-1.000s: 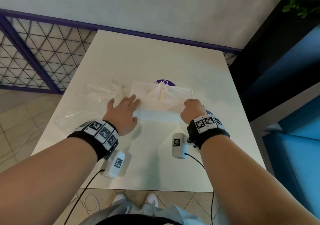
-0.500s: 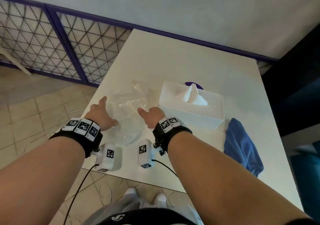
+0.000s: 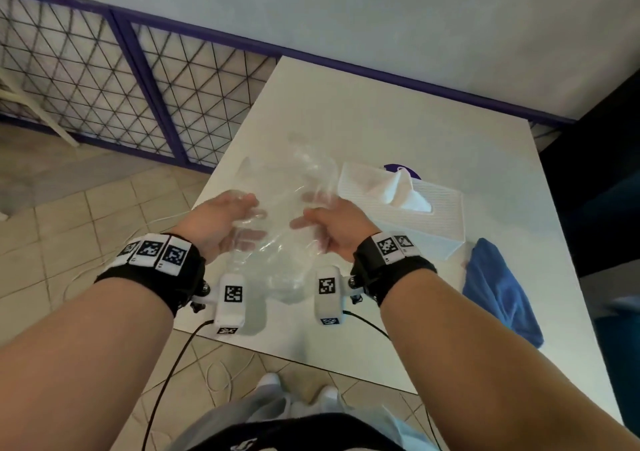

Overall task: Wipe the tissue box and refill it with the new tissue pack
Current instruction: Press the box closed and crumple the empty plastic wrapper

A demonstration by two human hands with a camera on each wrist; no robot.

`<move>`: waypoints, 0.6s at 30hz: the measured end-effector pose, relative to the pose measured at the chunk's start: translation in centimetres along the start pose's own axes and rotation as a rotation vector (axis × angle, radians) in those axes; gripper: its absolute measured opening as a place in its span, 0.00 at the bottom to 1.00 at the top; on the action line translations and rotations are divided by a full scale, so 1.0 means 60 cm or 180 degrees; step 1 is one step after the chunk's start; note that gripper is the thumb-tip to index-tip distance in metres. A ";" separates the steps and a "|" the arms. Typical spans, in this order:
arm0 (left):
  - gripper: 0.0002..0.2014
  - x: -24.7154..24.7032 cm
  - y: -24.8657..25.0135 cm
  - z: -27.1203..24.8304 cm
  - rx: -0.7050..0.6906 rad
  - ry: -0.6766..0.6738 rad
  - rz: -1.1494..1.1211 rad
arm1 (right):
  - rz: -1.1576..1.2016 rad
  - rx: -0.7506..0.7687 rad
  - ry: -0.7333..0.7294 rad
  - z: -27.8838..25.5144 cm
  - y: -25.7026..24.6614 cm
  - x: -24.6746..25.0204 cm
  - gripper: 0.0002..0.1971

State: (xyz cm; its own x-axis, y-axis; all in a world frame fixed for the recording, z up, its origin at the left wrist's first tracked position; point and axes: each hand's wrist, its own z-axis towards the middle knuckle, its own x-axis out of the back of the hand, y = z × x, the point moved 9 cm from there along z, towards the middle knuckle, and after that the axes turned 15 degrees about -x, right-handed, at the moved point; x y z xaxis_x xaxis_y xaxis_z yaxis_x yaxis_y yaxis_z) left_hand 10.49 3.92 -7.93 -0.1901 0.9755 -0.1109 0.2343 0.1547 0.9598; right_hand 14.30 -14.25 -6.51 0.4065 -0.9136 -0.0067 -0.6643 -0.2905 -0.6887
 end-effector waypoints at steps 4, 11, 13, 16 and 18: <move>0.12 -0.082 0.035 0.005 -0.0158 -0.0535 0.0099 | 0.0524 0.0367 -0.0020 -0.040 -0.016 0.069 0.17; 0.17 -0.191 0.032 0.000 -0.0162 -0.0742 -0.0369 | 0.1487 0.0487 0.0206 -0.086 0.022 0.185 0.13; 0.18 -0.213 0.028 -0.002 -0.0185 -0.0818 -0.0217 | 0.1703 0.0383 0.0120 -0.089 0.042 0.204 0.19; 0.19 -0.227 0.027 -0.007 -0.0160 -0.0712 -0.0010 | 0.1873 0.0340 -0.0362 -0.099 0.051 0.209 0.22; 0.24 -0.235 0.023 -0.004 -0.0065 -0.0725 -0.0203 | 0.1751 0.0099 -0.0358 -0.102 0.068 0.214 0.30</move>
State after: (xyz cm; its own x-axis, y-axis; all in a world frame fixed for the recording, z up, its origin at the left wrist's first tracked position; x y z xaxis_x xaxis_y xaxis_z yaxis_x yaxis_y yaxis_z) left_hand 13.25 -9.66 -4.99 0.0167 0.9743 -0.2245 0.2089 0.2162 0.9537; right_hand 12.97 -28.93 -4.94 0.0708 -0.8917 -0.4471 -0.7793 0.2304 -0.5828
